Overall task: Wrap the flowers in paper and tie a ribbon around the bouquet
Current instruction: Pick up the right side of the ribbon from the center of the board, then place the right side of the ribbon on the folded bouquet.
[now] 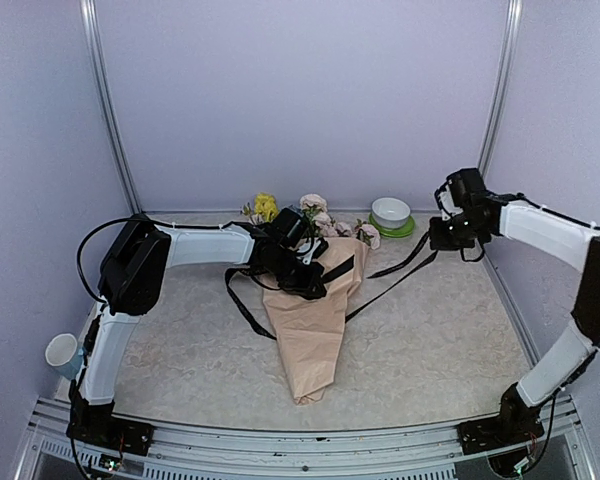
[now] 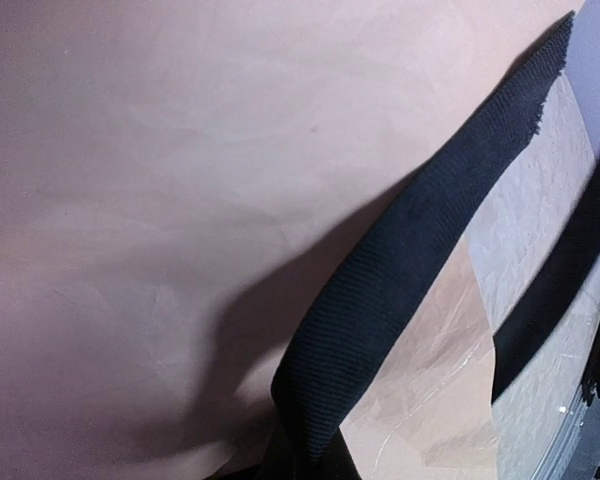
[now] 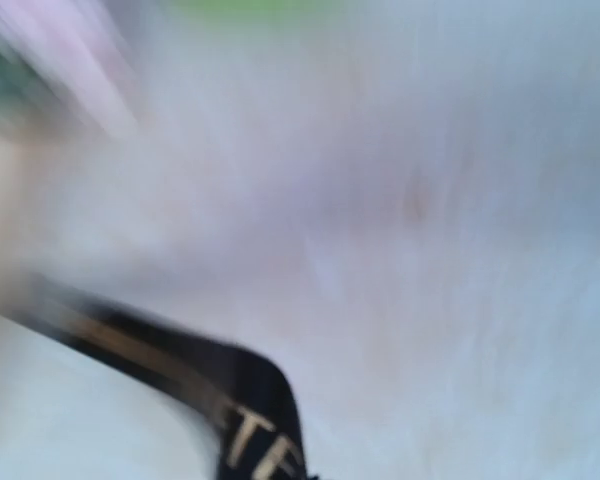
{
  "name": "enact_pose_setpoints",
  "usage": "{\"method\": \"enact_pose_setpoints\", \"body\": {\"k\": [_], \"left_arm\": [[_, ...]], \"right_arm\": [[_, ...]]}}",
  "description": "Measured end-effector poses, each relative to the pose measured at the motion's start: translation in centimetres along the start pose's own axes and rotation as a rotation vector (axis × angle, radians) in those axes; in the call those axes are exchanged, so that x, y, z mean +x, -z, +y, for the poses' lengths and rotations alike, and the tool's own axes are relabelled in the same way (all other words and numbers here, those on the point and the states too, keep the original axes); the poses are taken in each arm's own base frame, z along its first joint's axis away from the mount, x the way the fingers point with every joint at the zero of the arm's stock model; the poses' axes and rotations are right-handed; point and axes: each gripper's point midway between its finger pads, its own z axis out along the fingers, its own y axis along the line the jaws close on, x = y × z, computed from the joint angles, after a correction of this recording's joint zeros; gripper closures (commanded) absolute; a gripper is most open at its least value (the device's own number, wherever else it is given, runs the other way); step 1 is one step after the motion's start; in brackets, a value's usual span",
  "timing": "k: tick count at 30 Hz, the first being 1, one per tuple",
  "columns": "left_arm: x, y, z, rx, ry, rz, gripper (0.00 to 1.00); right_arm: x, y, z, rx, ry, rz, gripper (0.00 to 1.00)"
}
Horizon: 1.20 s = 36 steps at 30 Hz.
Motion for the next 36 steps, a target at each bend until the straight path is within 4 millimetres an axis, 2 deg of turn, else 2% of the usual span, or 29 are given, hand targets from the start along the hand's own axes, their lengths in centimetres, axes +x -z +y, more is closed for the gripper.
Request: {"method": "enact_pose_setpoints", "body": {"k": [3,5,7,8,10,11,12,14,21,25,28,31,36], "left_arm": [[0.0,0.0,0.0,-0.002,0.000,0.001,1.00],[0.0,0.0,0.0,-0.002,0.000,0.001,1.00],[0.0,0.0,0.0,-0.002,-0.001,0.000,1.00],[0.0,0.0,0.0,-0.002,-0.001,0.000,1.00],[0.0,0.0,0.0,-0.002,-0.001,0.000,1.00],[0.0,0.0,0.0,-0.002,-0.001,0.001,1.00],[0.0,0.0,0.0,-0.002,-0.001,0.001,1.00],[0.0,0.0,0.0,-0.002,-0.001,0.000,1.00],[-0.1,0.0,0.0,0.002,0.000,-0.007,1.00],[-0.3,-0.2,0.2,0.018,0.012,-0.023,1.00],[0.2,-0.5,0.9,0.028,0.041,-0.022,1.00],[0.9,-0.8,1.7,0.031,0.068,-0.017,1.00],[1.3,0.3,1.0,0.086,0.081,-0.068,1.00]], "right_arm": [[-5.4,9.6,1.8,-0.176,0.019,-0.313,1.00],[-7.0,15.6,4.4,-0.340,0.075,-0.496,1.00],[-6.5,20.2,8.5,-0.532,0.184,-0.617,1.00],[-5.8,21.8,11.0,-0.629,0.247,-0.649,1.00],[-3.9,23.7,15.9,-0.817,0.361,-0.669,1.00],[-3.1,24.0,17.5,-0.884,0.394,-0.663,1.00],[-2.2,23.7,19.4,-0.954,0.427,-0.640,1.00],[-1.5,21.7,21.6,-1.031,0.439,-0.583,1.00],[-0.6,11.4,25.3,-1.089,0.276,-0.340,1.00],[1.2,5.7,26.3,-1.085,0.160,-0.191,1.00],[3.0,2.2,26.5,-1.067,0.091,-0.087,1.00],[4.1,-0.3,26.4,-1.041,0.044,-0.025,1.00],[5.2,-3.0,26.4,-0.997,0.011,0.047,1.00]]}}
